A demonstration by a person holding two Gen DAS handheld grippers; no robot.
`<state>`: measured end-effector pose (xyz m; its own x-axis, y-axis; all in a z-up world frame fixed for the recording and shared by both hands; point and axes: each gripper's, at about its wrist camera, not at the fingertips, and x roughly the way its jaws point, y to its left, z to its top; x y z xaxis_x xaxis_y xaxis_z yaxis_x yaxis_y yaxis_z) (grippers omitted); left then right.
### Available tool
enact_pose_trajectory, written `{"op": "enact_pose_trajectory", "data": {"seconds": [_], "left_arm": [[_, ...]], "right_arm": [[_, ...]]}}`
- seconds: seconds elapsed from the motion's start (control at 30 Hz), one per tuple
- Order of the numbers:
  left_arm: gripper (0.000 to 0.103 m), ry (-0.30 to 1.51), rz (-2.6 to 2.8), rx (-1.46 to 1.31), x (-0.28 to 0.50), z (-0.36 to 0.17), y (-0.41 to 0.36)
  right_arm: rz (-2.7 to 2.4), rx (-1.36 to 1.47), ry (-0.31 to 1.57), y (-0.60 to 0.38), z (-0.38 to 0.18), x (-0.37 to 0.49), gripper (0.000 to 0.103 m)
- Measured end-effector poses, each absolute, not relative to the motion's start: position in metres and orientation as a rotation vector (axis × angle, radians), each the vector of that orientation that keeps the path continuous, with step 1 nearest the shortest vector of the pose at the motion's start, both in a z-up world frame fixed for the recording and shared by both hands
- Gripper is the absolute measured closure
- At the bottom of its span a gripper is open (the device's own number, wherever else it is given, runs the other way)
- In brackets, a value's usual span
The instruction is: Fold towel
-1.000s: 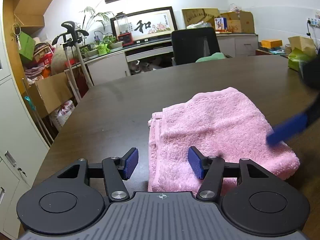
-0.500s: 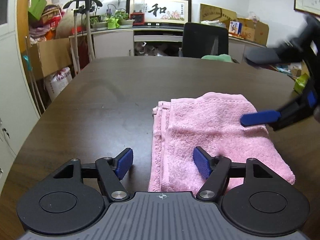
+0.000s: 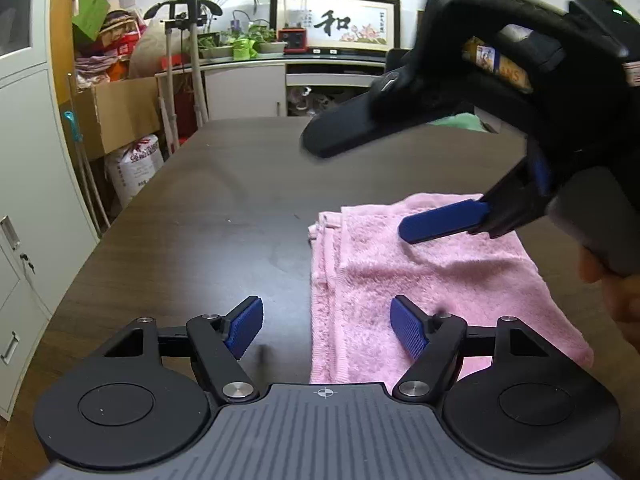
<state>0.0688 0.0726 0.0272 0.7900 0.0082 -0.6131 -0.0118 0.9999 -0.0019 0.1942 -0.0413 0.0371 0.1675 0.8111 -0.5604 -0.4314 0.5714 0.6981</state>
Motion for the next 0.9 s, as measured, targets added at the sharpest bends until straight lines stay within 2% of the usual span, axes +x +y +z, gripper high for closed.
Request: {"op": "enact_pose_trajectory", "data": {"seconds": [0.17,0.43,0.63,0.73,0.83,0.9], "left_arm": [[0.028,0.649,0.026,0.038,0.066,0.027,0.069],[0.028,0.637,0.058,0.027,0.059,0.038,0.083],[0.028,0.677,0.043,0.062,0.06,0.029,0.081],[0.028,0.634,0.064,0.137,0.055,0.021,0.069],[0.03,0.622,0.083,0.169,0.057,0.018,0.056],[0.032,0.625,0.073,0.181,0.062,0.019,0.043]], "right_arm": [[0.923,0.423,1.079,-0.047,0.045,0.197,0.0],[0.946,0.257,0.994,-0.105,0.075,0.141,0.0],[0.971,0.376,1.149,-0.115,0.046,0.137,0.0],[0.969,0.45,1.158,-0.124,0.04,0.142,0.001],[0.946,0.462,1.16,-0.132,0.041,0.148,0.007],[0.907,0.439,1.153,-0.141,0.044,0.15,0.014]]}}
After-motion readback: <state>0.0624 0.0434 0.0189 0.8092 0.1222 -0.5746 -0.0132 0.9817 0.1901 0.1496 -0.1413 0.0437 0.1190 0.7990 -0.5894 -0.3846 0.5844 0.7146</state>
